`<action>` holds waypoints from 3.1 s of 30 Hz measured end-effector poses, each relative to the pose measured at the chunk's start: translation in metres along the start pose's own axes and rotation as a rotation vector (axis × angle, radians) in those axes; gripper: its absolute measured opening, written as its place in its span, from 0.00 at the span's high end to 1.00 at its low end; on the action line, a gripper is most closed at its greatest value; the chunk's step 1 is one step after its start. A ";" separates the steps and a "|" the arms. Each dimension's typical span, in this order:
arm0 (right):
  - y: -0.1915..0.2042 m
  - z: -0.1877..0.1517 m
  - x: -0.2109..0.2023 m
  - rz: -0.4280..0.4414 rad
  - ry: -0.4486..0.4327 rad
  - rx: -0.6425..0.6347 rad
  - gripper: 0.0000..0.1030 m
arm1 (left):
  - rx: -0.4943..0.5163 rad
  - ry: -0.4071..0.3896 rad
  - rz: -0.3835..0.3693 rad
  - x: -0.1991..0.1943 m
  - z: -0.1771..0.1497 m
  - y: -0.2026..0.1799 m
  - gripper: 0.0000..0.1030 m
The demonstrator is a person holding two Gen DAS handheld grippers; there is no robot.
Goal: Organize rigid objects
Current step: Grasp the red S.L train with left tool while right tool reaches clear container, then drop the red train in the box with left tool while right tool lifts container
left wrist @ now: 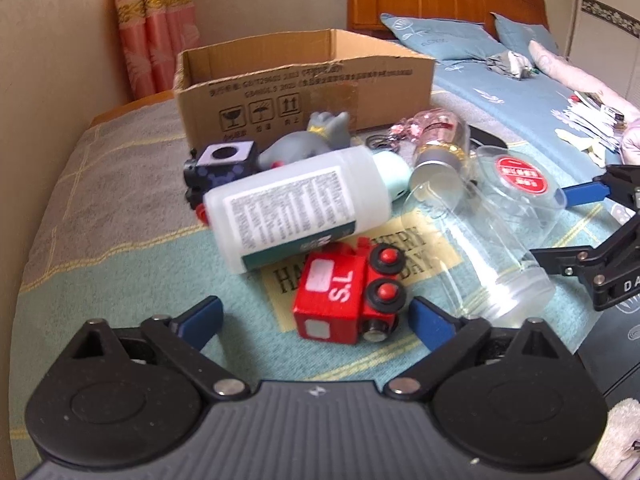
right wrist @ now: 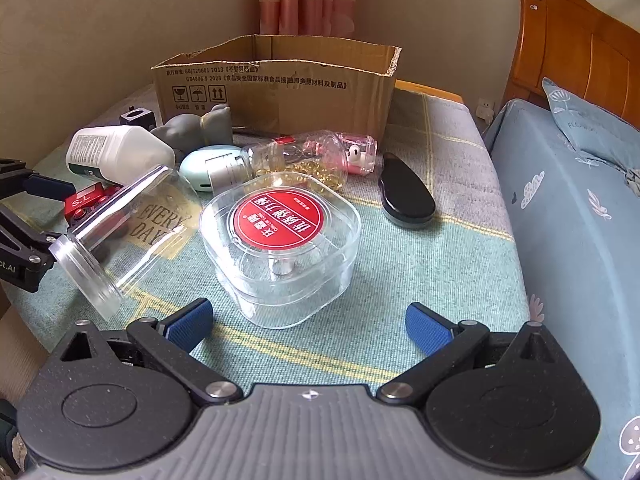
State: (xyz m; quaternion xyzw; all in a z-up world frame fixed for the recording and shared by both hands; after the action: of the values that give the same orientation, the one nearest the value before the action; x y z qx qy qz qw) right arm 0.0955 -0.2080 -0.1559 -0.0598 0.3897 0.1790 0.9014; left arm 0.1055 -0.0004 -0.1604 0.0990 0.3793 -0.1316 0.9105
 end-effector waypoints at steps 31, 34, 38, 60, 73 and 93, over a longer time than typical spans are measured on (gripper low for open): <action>0.020 0.045 0.033 0.186 0.077 -0.369 0.12 | -0.036 0.001 0.004 -0.017 -0.011 0.018 0.53; 0.021 0.044 0.029 0.185 0.087 -0.368 0.16 | -0.034 0.012 -0.005 -0.018 -0.012 0.019 0.53; 0.019 0.041 0.025 0.169 0.110 -0.323 0.16 | -0.020 0.029 0.000 -0.022 -0.013 0.021 0.53; 0.006 0.101 -0.022 0.156 0.048 -0.175 0.16 | -0.008 -0.011 0.073 -0.063 0.045 0.053 0.53; -0.002 0.201 -0.014 0.150 -0.057 -0.166 0.16 | 0.056 -0.132 0.088 -0.019 0.186 0.066 0.53; -0.026 0.244 0.036 0.106 0.017 -0.140 0.16 | -0.031 -0.105 0.198 0.107 0.262 0.107 0.13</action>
State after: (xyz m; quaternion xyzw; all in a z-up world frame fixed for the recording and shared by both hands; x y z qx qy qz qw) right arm 0.2943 -0.1620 -0.0152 -0.1036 0.3867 0.2529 0.8808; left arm 0.3865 0.0099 -0.0470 0.1151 0.3213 -0.0401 0.9391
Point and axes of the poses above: each gripper's, at about its wrist camera, not at the fingertips, and x roughly the way its jaws point, y to its left, z to its top, the point moved 8 cm from there along x, roughly the way its jaws point, and after that the axes turned 5 degrees about z, right-handed, at the moved point
